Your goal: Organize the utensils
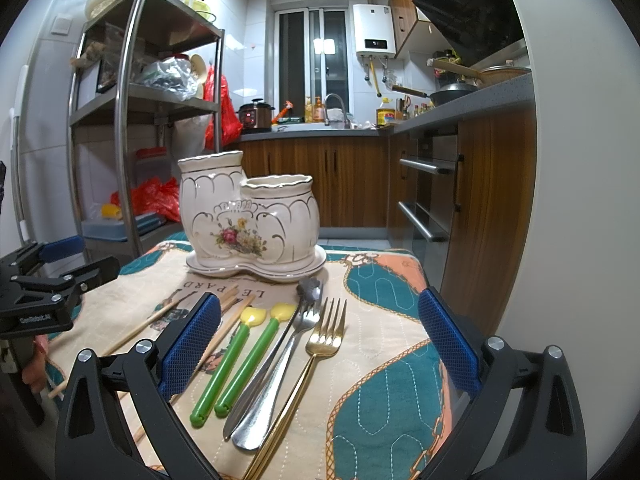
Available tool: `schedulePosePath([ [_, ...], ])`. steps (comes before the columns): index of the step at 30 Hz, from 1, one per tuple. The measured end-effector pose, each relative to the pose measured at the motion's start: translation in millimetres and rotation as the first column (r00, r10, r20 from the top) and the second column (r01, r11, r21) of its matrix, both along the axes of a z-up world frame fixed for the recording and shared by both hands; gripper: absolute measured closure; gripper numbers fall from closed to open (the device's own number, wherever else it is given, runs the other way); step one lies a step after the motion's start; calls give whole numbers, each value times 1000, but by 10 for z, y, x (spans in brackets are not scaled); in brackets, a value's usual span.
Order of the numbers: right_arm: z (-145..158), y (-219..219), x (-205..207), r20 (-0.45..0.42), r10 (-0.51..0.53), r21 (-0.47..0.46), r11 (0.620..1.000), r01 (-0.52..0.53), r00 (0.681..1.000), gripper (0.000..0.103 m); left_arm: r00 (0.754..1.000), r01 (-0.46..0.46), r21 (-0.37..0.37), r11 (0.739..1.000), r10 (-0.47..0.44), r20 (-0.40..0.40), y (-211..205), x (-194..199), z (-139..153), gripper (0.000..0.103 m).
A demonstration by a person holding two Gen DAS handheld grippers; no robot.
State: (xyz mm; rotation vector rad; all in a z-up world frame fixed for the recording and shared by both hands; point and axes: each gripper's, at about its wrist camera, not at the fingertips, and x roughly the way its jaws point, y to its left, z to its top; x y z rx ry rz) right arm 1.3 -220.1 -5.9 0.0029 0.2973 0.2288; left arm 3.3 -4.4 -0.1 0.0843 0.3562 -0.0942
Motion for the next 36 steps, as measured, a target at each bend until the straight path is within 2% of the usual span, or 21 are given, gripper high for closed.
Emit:
schedulePosePath([
  [5, -26, -2, 69, -53, 10, 5, 1000, -9, 999, 5, 999, 8, -23, 1000, -9, -33, 61, 35, 16, 5],
  [9, 0, 28, 127, -127, 7, -67, 998, -16, 992, 5, 992, 21, -56, 998, -28, -122, 119, 137, 54, 5],
  [11, 15, 21, 168, -177, 10, -103, 994, -28, 984, 5, 982, 40, -42, 998, -47, -181, 111, 189, 90, 5],
  [15, 70, -78, 308, -310, 33, -100, 993, -67, 950, 5, 957, 71, 97, 993, -41, -287, 0, 241, 36, 6],
  [16, 71, -85, 343, -334, 36, -96, 993, -72, 942, 5, 943, 90, 113, 990, -48, -329, -23, 258, 7, 6],
  [19, 70, -143, 506, -430, 44, -70, 994, -81, 902, 5, 904, 117, 93, 989, -67, -421, -18, 328, -52, 6],
  [22, 19, -146, 626, -494, 41, -55, 995, -78, 868, 7, 884, 110, 81, 991, -60, -463, 25, 386, -80, 6],
  [26, -62, -119, 725, -575, 47, -41, 995, -86, 817, 25, 843, 134, 53, 990, -86, -531, 67, 446, -114, 24],
  [30, -138, -65, 766, -633, 69, -22, 994, -106, 771, 46, 824, 151, 40, 988, -104, -557, 81, 457, -159, 44],
  [33, -186, -13, 796, -669, 71, -28, 992, -122, 740, 58, 804, 178, 32, 983, -126, -581, 32, 458, -226, 52],
  [36, -184, 43, 830, -674, 54, -61, 990, -128, 737, 66, 792, 190, 51, 980, -123, -598, -18, 487, -275, 62],
])
